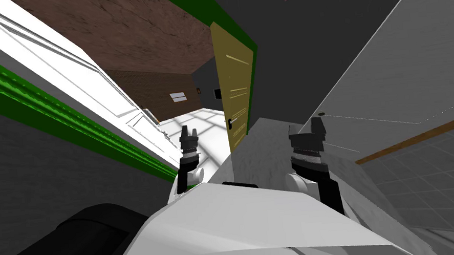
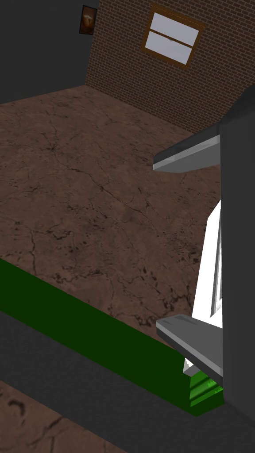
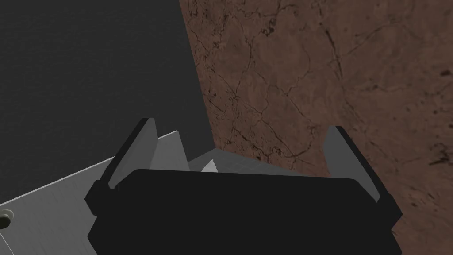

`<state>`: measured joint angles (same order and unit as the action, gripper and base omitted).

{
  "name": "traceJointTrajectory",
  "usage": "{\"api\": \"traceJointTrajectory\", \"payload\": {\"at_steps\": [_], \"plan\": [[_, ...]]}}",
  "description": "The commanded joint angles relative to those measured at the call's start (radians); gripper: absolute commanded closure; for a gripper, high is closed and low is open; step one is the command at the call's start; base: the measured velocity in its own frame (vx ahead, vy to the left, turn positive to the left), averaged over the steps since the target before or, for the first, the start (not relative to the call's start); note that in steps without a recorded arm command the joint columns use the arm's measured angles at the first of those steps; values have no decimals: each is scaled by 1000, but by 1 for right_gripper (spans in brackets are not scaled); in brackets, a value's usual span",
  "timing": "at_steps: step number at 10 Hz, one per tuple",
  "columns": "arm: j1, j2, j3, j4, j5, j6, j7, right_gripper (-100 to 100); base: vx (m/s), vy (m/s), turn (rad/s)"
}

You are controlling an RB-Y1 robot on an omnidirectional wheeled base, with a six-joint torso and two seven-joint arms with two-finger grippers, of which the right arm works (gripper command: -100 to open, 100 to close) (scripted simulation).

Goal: Push the door open

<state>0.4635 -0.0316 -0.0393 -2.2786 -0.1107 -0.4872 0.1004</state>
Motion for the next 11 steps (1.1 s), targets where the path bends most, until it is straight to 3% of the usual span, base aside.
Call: {"api": "traceJointTrajectory", "payload": {"at_steps": [1,6,11], "plan": [[-22,-5,8,37,9,-2,-14,-100,32,-16,56],[-101,-19,34,169,43,-8,-64,-100,82,-53,65],[-203,-32,69,332,86,-15,-128,-100,81,-54,79]]}}
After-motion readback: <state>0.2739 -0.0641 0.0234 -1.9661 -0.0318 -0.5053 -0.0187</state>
